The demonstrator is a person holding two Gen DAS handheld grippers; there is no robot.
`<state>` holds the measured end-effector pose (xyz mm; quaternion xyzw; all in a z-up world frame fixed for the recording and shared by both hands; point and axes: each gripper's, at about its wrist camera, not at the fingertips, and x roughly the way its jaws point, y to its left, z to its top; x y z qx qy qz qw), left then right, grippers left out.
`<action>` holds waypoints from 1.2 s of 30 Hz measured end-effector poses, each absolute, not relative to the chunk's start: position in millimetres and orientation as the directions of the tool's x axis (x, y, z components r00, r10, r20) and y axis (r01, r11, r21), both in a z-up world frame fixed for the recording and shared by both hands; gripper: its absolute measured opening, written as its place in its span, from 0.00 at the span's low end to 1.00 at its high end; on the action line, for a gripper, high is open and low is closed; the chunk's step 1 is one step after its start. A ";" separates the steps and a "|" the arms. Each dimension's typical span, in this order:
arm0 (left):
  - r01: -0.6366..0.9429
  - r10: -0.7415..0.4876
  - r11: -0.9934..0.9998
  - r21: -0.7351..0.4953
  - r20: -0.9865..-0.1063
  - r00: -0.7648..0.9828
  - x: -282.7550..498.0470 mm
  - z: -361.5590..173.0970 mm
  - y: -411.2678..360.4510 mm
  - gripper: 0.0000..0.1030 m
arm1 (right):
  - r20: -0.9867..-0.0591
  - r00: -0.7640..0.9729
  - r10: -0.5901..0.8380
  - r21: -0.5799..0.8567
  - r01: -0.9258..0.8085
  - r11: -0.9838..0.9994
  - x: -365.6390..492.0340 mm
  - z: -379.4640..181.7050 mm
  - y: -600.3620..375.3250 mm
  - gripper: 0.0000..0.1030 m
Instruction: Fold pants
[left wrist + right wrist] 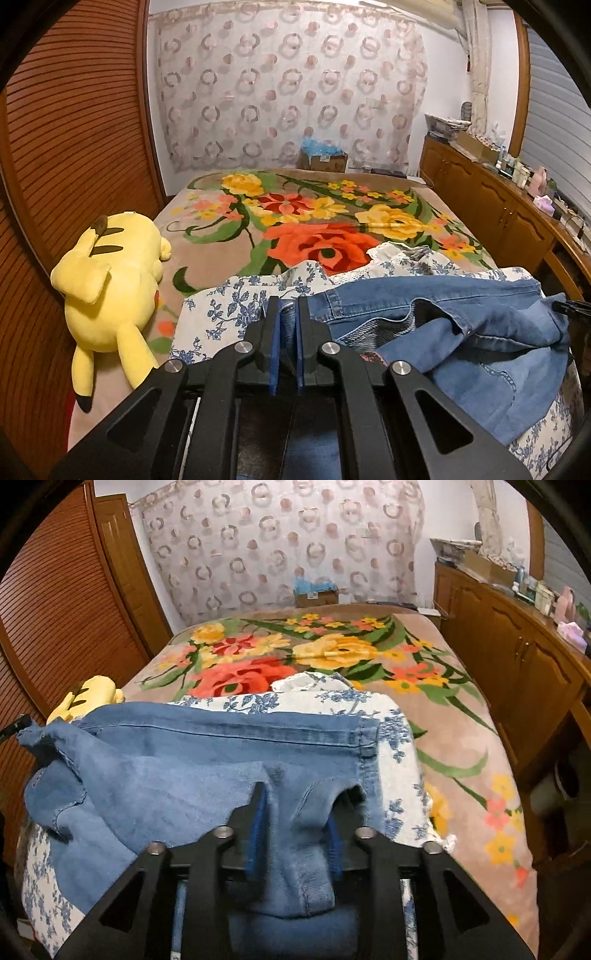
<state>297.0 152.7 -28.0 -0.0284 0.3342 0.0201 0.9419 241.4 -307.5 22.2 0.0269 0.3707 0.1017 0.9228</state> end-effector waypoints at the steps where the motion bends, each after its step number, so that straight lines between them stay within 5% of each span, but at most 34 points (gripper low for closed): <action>1: -0.055 0.014 0.997 -0.045 -0.634 0.773 297.9 -27.5 153.2 0.09 | -0.675 0.715 0.181 0.106 -0.149 0.983 238.7 26.4 -308.9 0.46; 9: -0.036 -0.001 0.998 -0.048 -0.620 0.784 289.0 -19.1 151.1 0.59 | -0.636 0.751 0.177 0.092 -0.154 0.984 202.8 39.2 -311.8 0.47; 36: 0.131 -0.137 0.989 -0.067 -0.736 0.663 274.6 -82.1 80.8 0.60 | -0.709 0.689 0.149 -0.099 -0.307 0.947 207.2 23.2 -270.3 0.51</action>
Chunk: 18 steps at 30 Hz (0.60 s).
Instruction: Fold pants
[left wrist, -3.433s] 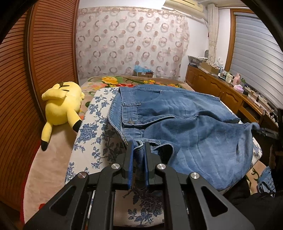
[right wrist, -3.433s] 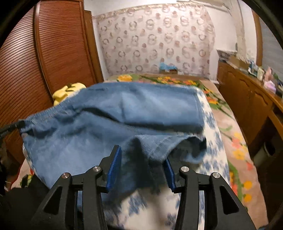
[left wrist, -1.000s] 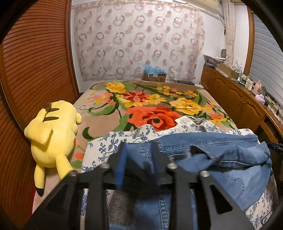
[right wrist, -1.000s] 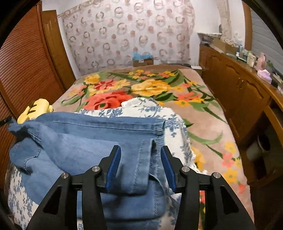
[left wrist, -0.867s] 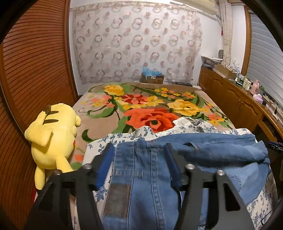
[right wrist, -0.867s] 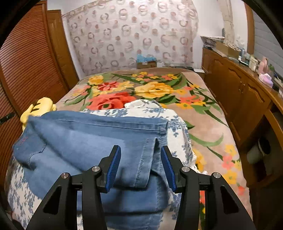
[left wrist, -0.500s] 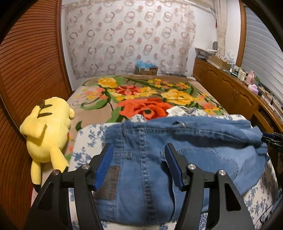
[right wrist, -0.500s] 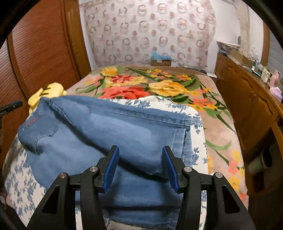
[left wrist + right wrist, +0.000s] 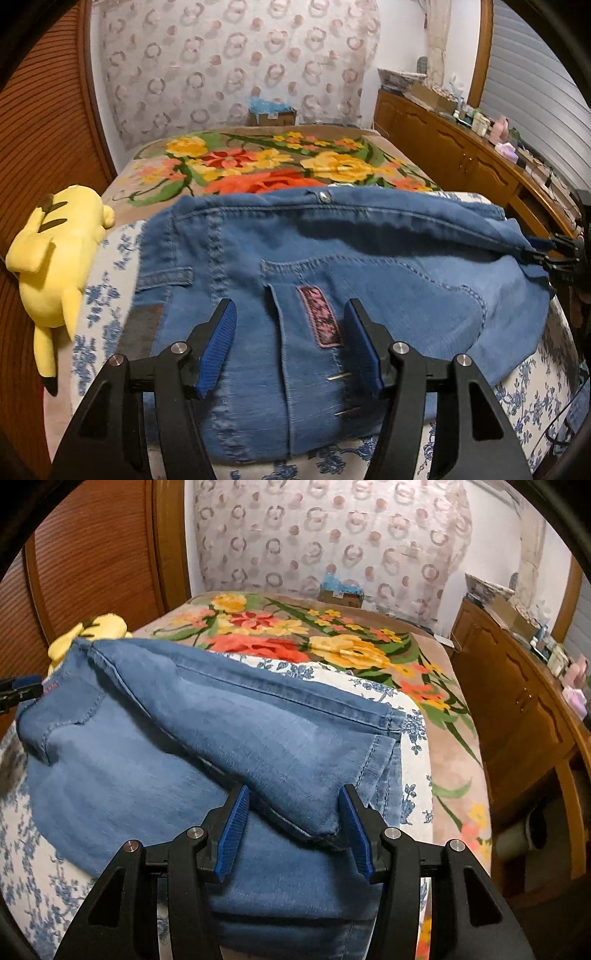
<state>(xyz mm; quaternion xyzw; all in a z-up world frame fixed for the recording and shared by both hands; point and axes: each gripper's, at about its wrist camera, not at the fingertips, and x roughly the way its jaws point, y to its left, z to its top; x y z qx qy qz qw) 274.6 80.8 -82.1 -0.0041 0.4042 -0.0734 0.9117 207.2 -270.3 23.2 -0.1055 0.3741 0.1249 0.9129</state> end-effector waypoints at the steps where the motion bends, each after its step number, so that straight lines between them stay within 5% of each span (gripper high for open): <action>1: 0.133 -0.139 0.989 -0.067 -0.738 0.660 274.8 -83.8 79.5 0.60 | -0.712 0.686 0.146 -0.107 -0.311 0.944 208.8 22.3 -268.4 0.51; 3: 0.135 -0.141 0.988 -0.069 -0.744 0.653 275.8 -87.4 77.9 0.60 | -0.717 0.684 0.135 -0.129 -0.320 0.939 212.8 21.8 -267.2 0.47; 7: 0.133 -0.143 0.988 -0.074 -0.751 0.644 275.9 -92.5 78.9 0.60 | -0.715 0.683 0.147 -0.136 -0.342 0.930 219.4 27.3 -266.4 0.12; 18: 0.125 -0.137 0.990 -0.073 -0.749 0.648 276.1 -92.0 82.1 0.60 | -0.652 0.740 0.166 -0.137 -0.331 0.934 265.2 53.1 -277.8 0.05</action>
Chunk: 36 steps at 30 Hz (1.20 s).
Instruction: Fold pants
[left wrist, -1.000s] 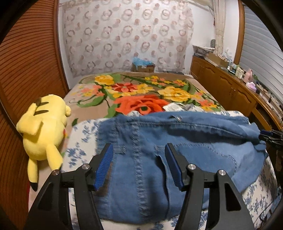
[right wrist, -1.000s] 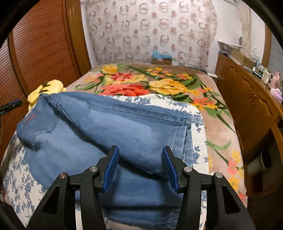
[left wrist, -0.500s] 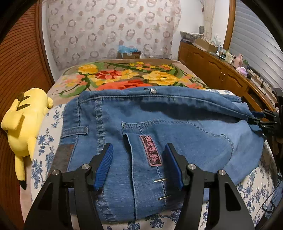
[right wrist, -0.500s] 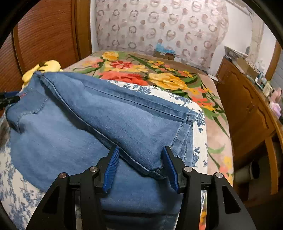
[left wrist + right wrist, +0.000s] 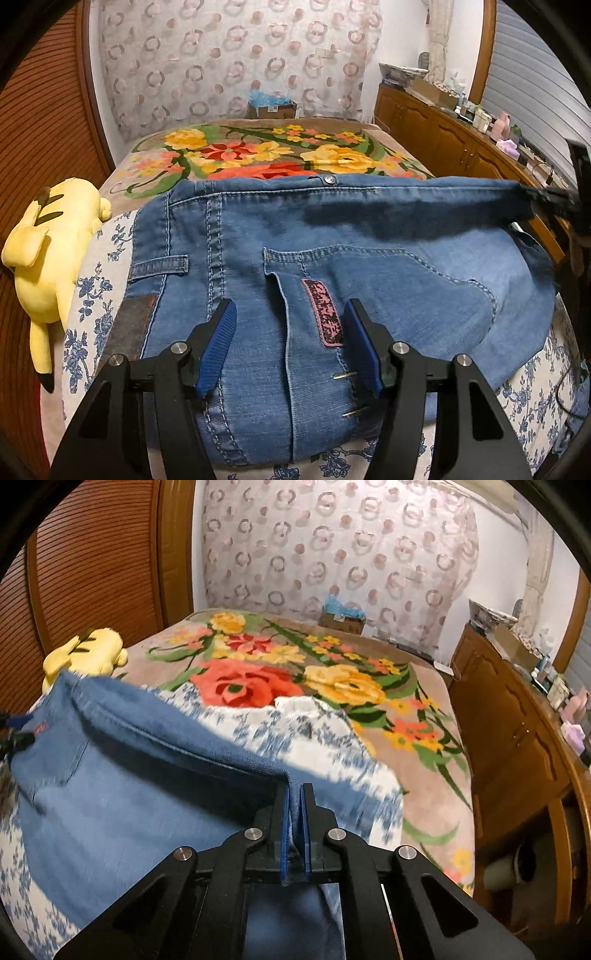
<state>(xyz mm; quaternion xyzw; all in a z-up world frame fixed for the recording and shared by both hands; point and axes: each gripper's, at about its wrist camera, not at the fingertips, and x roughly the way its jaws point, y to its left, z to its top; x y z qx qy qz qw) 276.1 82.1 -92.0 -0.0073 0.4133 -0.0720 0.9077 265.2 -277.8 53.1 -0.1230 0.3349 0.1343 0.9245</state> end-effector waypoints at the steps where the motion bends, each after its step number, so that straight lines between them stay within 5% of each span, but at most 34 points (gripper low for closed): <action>1: 0.125 -0.137 0.989 -0.073 -0.749 0.648 276.2 -91.9 82.2 0.60 | -0.653 0.739 0.164 -0.135 -0.327 0.935 271.5 52.2 -278.1 0.05; 8: 0.121 -0.134 0.990 -0.072 -0.749 0.649 276.6 -88.7 85.7 0.60 | -0.664 0.734 0.146 -0.115 -0.294 0.949 308.3 39.9 -271.3 0.07; 11: 0.116 -0.129 0.991 -0.070 -0.747 0.652 274.9 -86.1 89.2 0.60 | -0.663 0.739 0.122 -0.113 -0.260 0.959 310.5 39.6 -270.5 0.30; 14: 0.112 -0.124 0.991 -0.067 -0.745 0.655 272.2 -83.7 91.6 0.60 | -0.651 0.748 0.125 -0.090 -0.239 0.967 303.8 43.3 -272.7 0.42; 36: 0.089 -0.102 0.994 -0.056 -0.724 0.682 227.7 -81.9 102.1 0.60 | -0.727 0.671 0.148 0.036 -0.178 0.983 188.6 2.1 -316.2 0.42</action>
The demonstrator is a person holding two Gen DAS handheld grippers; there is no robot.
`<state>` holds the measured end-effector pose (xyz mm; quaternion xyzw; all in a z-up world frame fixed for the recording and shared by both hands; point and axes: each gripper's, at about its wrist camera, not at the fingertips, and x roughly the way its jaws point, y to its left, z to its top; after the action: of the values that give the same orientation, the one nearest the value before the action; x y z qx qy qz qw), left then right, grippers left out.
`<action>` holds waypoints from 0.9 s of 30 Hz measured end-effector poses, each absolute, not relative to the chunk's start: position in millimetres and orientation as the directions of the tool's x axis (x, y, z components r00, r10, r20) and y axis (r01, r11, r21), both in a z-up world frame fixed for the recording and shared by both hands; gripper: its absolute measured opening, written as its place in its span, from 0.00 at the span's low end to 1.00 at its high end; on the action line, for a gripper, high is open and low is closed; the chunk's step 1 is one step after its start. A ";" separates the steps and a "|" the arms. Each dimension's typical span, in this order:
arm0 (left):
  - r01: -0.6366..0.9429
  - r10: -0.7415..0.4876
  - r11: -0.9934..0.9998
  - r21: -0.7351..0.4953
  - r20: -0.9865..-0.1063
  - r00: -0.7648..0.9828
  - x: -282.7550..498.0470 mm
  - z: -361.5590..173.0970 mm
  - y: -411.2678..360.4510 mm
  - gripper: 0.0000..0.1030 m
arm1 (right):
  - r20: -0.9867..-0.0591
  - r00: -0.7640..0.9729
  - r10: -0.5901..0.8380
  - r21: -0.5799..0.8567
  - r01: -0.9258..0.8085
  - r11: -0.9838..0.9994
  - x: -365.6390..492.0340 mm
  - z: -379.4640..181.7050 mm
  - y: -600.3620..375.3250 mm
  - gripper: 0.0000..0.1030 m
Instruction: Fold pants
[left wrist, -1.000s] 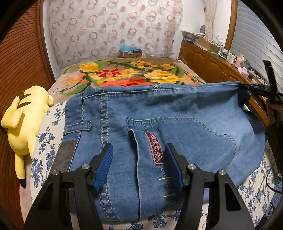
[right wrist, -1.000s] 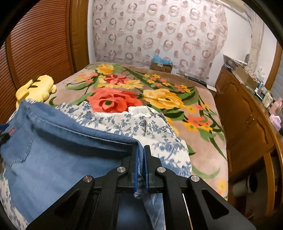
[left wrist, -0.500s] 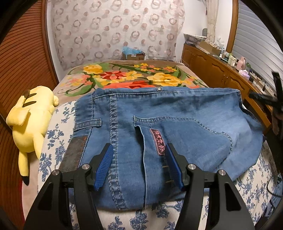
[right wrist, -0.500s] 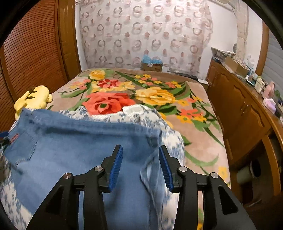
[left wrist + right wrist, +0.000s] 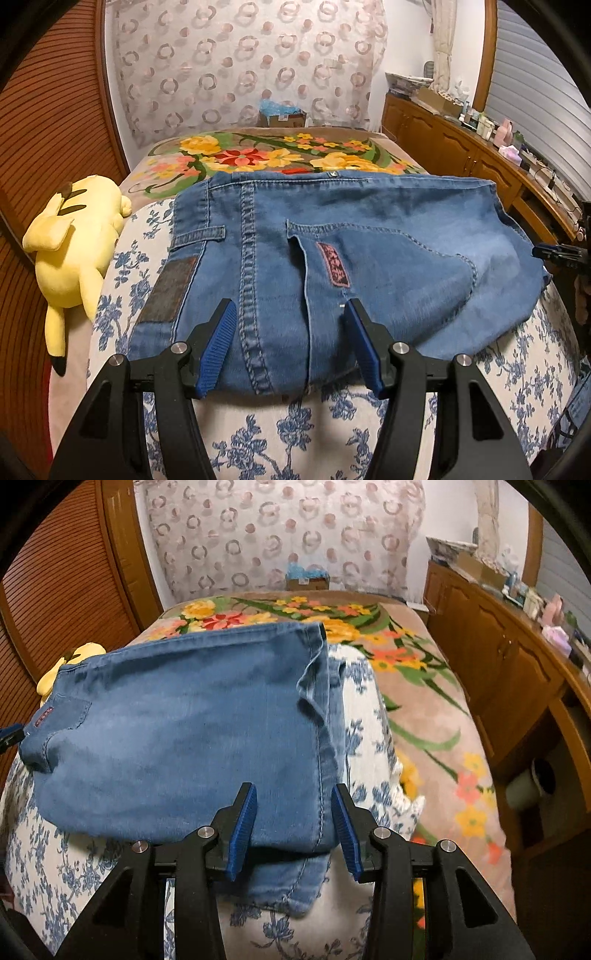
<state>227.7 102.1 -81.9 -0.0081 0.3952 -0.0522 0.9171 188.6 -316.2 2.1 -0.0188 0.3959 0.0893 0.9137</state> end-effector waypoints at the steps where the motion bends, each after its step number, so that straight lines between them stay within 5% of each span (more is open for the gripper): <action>1: 0.087 -0.101 0.995 -0.057 -0.723 0.683 225.9 -82.2 103.6 0.60 | -0.730 0.668 0.148 0.041 -0.173 0.984 189.2 1.2 -315.9 0.42; 3: 0.079 -0.096 0.995 -0.057 -0.723 0.684 223.1 -82.7 106.6 0.60 | -0.735 0.661 0.148 0.047 -0.168 0.985 191.1 1.2 -317.3 0.42; 8: 0.059 -0.081 0.997 -0.055 -0.727 0.682 219.9 -85.8 117.5 0.60 | -0.735 0.660 0.156 0.030 -0.197 0.980 184.3 12.0 -308.6 0.07; 10: 0.052 -0.074 0.997 -0.053 -0.728 0.681 219.3 -87.4 120.7 0.60 | -0.721 0.674 0.159 0.021 -0.207 0.978 177.0 16.8 -305.4 0.05; 17: 0.021 -0.045 0.999 -0.042 -0.728 0.684 219.3 -89.3 137.4 0.60 | -0.665 0.732 0.149 0.015 -0.186 0.982 147.0 40.4 -312.9 0.04; 27: -0.028 -0.015 0.999 -0.045 -0.736 0.677 220.8 -95.7 165.0 0.62 | -0.718 0.679 0.155 0.062 -0.159 0.985 135.4 8.5 -317.7 0.08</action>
<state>220.8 165.0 -95.7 -0.0262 0.4020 0.0035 0.9153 135.4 -317.7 8.5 -0.0027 0.3913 0.0857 0.9163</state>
